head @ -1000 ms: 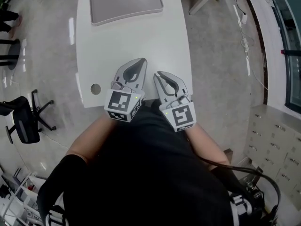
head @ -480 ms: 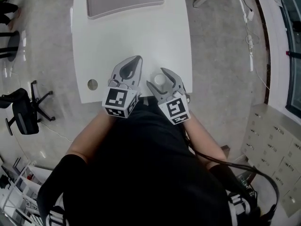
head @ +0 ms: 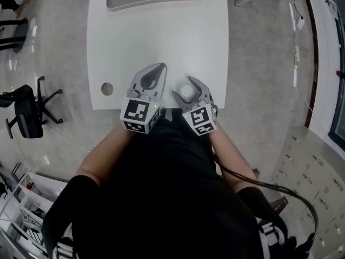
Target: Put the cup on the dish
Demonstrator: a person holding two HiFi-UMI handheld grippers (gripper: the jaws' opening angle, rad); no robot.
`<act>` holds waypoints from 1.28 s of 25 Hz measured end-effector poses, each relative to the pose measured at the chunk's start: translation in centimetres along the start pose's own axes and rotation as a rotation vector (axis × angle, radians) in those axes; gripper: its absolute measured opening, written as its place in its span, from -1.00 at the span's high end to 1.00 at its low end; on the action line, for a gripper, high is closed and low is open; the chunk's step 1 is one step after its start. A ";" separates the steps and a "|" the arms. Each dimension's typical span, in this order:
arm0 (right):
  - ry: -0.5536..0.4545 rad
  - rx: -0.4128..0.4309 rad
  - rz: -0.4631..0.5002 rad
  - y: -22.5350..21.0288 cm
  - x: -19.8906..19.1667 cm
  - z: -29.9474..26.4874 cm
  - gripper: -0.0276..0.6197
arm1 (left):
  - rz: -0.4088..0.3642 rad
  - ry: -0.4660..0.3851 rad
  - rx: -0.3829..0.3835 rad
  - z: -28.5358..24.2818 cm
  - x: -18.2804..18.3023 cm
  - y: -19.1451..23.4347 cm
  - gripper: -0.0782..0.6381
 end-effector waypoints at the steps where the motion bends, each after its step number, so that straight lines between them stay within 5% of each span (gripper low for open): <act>1: 0.008 0.001 0.006 0.0 -0.2 -0.3 0.11 | 0.001 0.003 0.003 0.0 -0.2 0.1 0.77; 24: -0.031 0.037 0.118 0.2 -1.5 -1.7 0.12 | 0.061 -0.006 0.113 0.3 -3.4 -0.7 0.77; 32: -0.093 0.039 0.114 -0.7 3.5 2.5 0.13 | 0.037 -0.089 0.144 1.9 -1.2 -2.1 0.77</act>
Point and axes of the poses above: the fingertips, and each gripper's own axes: z backward along the fingers, y to its left, x out of its top, the point moved 8 cm from there along z, backward along the fingers, and after that the axes turned 3 degrees about z, right-handed, at the moved point
